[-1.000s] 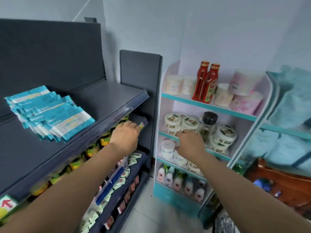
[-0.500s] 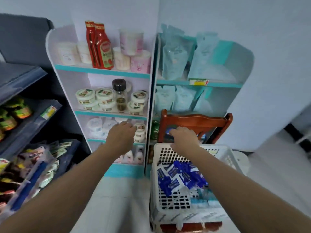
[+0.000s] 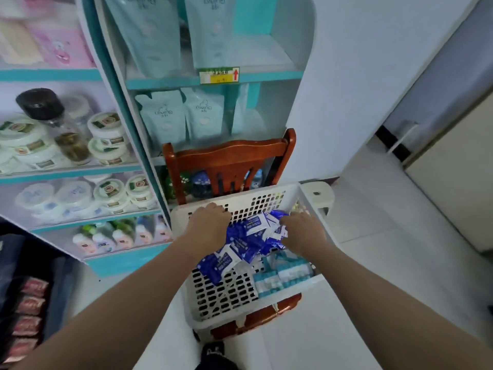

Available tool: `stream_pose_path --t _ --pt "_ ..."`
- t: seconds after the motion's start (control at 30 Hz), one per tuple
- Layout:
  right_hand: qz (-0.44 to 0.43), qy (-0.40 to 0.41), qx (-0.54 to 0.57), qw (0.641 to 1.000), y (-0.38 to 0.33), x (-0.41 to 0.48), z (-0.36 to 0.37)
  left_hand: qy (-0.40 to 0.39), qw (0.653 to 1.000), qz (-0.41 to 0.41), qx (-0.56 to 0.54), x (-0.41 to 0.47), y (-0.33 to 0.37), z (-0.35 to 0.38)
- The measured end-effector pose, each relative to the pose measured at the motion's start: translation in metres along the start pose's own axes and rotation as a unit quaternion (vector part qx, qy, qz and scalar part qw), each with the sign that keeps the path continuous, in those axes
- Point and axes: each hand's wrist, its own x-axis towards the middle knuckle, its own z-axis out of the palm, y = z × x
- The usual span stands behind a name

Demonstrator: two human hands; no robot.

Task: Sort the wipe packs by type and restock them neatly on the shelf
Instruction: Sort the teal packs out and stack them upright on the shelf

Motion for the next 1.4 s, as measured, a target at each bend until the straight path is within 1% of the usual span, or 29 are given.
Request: stream_pose_path --t 0.27,0.43,0.6,0.73,0.9,1.0,1.1,1.2,1.33,1.4 --pt "0.058 -0.077 0.012 0.995 0.052 0.021 0.062 -0.103 0.991 0.068 -0.051 0.055 0.053 0.056" --pt "0.045 -0.143 0.019 0.989 0.088 0.044 0.1 -0.156 0.983 0.067 -0.075 0.08 0.089 0.098" --pt "-0.009 -0.198 0.009 0.98 0.127 0.071 0.149 -0.22 0.969 0.033 -0.106 0.099 0.13 0.145" --pt "-0.037 -0.27 0.042 0.961 0.145 0.093 0.191 -0.278 0.949 -0.022 -0.146 0.11 0.155 0.187" --pt "-0.051 -0.321 0.067 0.943 0.154 0.117 0.241 -0.353 0.904 -0.085 -0.224 0.115 0.174 0.237" --pt "-0.051 -0.326 0.091 0.94 0.154 0.126 0.267 -0.359 0.878 -0.109 -0.298 0.122 0.185 0.264" --pt "-0.054 -0.334 0.115 0.934 0.149 0.131 0.289 -0.339 0.868 -0.106 -0.347 0.134 0.195 0.285" --pt "-0.039 -0.363 0.125 0.922 0.145 0.135 0.299 -0.339 0.867 -0.126 -0.344 0.145 0.201 0.297" --pt "-0.02 -0.343 0.182 0.921 0.145 0.138 0.302 -0.309 0.873 -0.175 -0.334 0.152 0.201 0.302" --pt "-0.02 -0.338 0.192 0.921 0.144 0.14 0.299 -0.321 0.872 -0.172 -0.328 0.151 0.195 0.301"
